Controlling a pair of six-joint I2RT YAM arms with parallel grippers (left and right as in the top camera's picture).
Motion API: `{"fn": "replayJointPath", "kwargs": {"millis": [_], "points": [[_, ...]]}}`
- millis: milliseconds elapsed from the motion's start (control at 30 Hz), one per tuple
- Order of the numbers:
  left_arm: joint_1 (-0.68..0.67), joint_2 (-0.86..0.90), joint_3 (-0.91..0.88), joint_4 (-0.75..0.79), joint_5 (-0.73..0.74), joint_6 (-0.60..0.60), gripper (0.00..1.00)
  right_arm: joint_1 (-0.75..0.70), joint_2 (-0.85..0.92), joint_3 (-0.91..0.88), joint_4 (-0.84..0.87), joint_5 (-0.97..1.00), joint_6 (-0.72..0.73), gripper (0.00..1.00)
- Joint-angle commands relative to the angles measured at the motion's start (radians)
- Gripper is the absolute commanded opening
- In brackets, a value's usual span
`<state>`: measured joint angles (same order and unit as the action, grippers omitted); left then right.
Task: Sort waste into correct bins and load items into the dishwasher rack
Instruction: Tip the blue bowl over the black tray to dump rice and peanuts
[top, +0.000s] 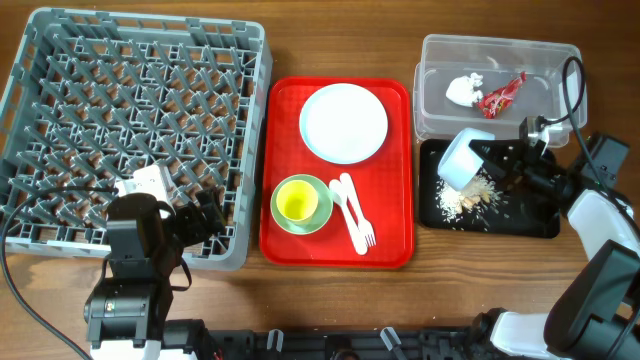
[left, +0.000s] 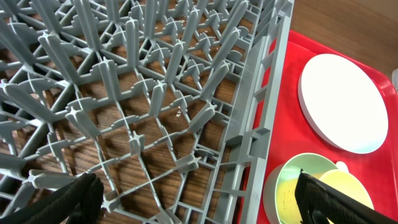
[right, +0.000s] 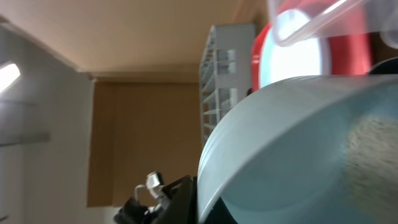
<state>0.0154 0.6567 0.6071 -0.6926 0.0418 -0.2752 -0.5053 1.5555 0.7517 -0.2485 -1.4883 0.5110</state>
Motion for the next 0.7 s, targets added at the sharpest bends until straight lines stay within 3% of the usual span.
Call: {"fn": "replayJointPath", "kwargs": {"millis": [0,367,667], "points": [[0.004,-0.001,0.019,0.003,-0.010,0.006,1.00,-0.005,-0.015,0.000,0.005,-0.112,-0.014,0.04],[0.004,-0.001,0.019,0.003,-0.010,0.006,1.00,-0.005,-0.015,0.000,0.145,-0.134,-0.036,0.04],[0.004,-0.001,0.019,0.003,-0.010,0.006,1.00,-0.003,-0.015,0.000,0.160,-0.134,-0.042,0.04]]}}
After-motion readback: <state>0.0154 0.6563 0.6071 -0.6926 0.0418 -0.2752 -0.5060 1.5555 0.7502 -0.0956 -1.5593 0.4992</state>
